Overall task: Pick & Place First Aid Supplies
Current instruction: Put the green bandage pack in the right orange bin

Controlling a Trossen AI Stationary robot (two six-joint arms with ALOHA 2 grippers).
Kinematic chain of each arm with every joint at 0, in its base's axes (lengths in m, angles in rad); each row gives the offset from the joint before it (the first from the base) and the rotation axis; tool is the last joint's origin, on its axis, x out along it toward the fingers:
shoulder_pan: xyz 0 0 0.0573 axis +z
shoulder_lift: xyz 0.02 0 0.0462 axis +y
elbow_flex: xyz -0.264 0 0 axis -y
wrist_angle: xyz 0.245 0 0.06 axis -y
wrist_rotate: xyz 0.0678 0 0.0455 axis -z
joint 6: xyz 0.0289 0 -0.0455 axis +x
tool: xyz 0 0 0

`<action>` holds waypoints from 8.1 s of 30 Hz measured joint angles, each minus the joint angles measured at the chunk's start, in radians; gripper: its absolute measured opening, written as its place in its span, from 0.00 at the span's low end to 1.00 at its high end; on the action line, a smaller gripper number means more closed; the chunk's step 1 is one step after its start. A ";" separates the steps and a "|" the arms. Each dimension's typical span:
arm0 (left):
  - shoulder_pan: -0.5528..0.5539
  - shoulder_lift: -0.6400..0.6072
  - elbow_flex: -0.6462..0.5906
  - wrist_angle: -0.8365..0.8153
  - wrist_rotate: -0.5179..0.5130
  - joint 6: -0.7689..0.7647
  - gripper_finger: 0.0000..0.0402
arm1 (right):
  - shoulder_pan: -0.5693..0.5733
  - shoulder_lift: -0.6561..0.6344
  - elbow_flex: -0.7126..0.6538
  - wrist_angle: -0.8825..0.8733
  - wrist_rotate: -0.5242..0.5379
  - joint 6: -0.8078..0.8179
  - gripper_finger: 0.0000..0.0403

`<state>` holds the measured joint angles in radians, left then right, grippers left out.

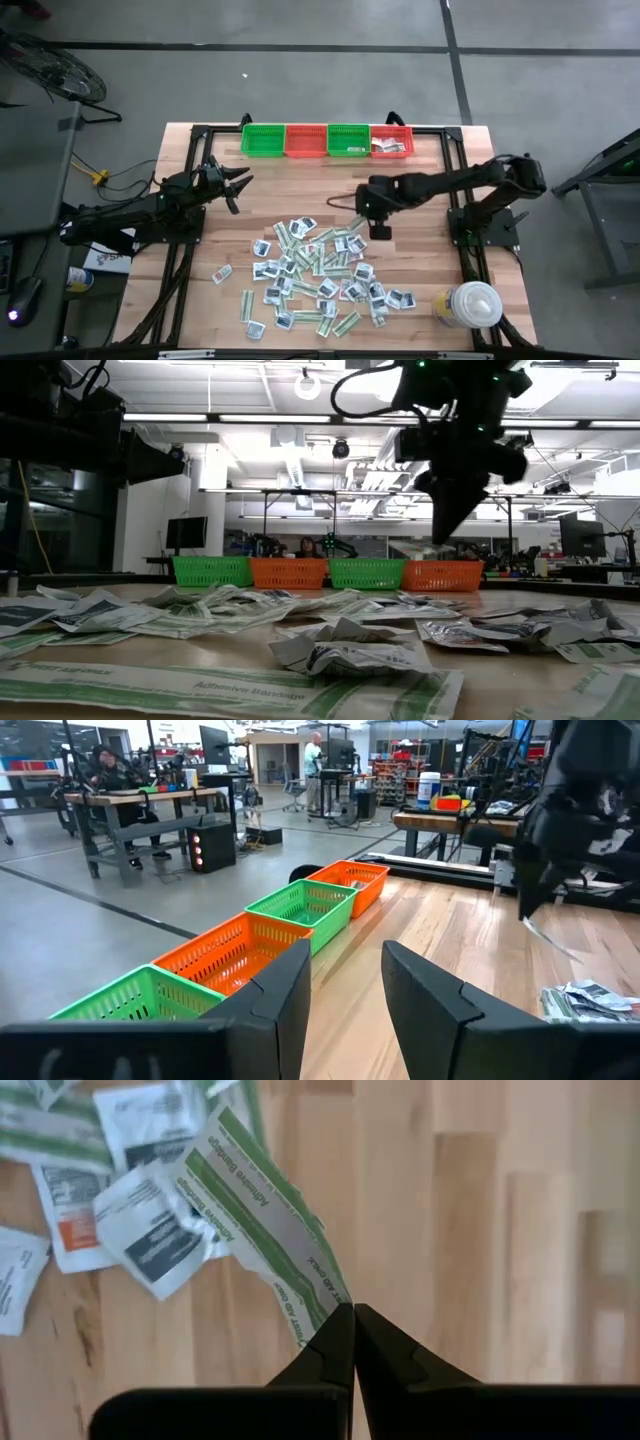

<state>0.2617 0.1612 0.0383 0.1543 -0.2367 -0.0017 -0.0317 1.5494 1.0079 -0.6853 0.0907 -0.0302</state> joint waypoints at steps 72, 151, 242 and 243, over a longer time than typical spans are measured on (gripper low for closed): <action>0.000 0.000 0.000 0.000 0.000 0.000 0.30 | -0.859 -0.008 0.114 -0.021 0.077 -0.011 0.00; 0.000 0.000 0.000 0.000 0.000 0.000 0.30 | -0.262 -0.137 -0.265 0.539 -0.405 0.024 0.41; 0.000 0.000 0.000 0.000 0.000 0.000 0.30 | -0.019 0.112 -0.340 0.750 -0.280 0.163 0.00; 0.000 0.000 0.000 0.000 0.000 0.000 0.30 | -0.024 0.096 -0.339 0.748 -0.273 0.162 0.00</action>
<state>0.2618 0.1609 0.0387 0.1543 -0.2367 -0.0017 -0.0553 1.6456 0.6686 0.0628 -0.1820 0.1314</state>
